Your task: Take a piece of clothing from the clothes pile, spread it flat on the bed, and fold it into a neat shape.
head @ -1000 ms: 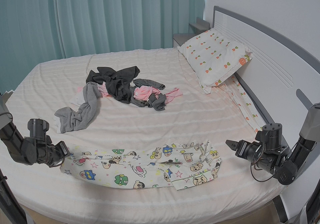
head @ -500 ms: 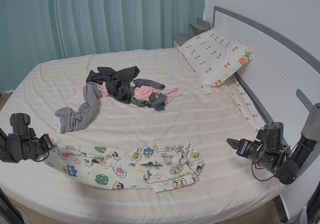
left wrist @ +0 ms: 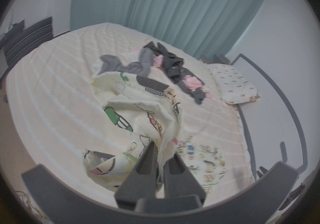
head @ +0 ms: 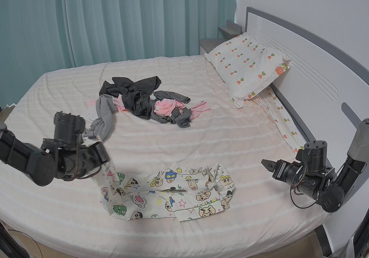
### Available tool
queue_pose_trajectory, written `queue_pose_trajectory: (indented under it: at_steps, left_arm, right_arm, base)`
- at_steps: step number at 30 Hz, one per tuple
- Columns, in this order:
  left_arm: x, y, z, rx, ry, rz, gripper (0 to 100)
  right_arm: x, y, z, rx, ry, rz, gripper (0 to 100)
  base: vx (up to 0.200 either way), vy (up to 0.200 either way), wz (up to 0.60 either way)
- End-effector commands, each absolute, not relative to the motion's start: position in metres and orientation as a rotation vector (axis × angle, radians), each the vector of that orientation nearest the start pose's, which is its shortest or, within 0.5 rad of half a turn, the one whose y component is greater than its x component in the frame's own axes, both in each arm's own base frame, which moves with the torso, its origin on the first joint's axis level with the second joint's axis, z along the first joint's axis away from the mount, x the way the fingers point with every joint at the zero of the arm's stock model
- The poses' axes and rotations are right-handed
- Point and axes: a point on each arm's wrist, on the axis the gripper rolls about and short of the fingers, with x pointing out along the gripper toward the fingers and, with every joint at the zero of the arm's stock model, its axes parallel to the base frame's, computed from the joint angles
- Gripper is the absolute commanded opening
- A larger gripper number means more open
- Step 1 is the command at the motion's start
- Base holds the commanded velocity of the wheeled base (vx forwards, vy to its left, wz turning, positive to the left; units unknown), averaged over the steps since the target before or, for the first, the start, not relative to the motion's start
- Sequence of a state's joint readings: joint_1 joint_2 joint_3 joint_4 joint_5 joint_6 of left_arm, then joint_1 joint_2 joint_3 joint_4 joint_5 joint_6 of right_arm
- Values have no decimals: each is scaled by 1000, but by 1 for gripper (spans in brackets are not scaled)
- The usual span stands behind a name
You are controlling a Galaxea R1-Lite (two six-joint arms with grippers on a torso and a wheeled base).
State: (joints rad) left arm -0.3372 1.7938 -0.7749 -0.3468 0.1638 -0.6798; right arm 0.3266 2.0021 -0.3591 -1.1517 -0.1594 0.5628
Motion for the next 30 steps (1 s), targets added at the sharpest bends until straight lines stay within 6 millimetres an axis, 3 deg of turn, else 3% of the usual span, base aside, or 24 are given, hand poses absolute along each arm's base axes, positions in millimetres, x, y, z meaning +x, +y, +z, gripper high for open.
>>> queue_pose_trajectory:
  at_steps: [1, 2, 7, 11, 20, 30]
  left_arm:
    - [303, -179, 103, -422, 722, -7, 0]
    - [305, -198, 95, -399, 726, -26, 0]
    - [306, -241, 72, -381, 759, -75, 0]
    - [303, -259, 72, -416, 736, -116, 0]
    - [308, -259, 77, -504, 674, -135, 0]
    - [311, -260, 83, -645, 591, -370, 0]
  right_arm:
    - [265, 86, 44, 430, 510, 25, 100]
    - [265, 86, 43, 430, 512, 24, 100]
    - [265, 86, 42, 427, 516, 23, 100]
    - [265, 86, 42, 427, 516, 23, 100]
    - [265, 86, 42, 425, 517, 23, 100]
    - [265, 86, 42, 425, 517, 23, 100]
  base:
    - [0, 0, 0]
    - [0, 0, 0]
    - [0, 0, 0]
    - [0, 0, 0]
    - [0, 0, 0]
    - [0, 0, 0]
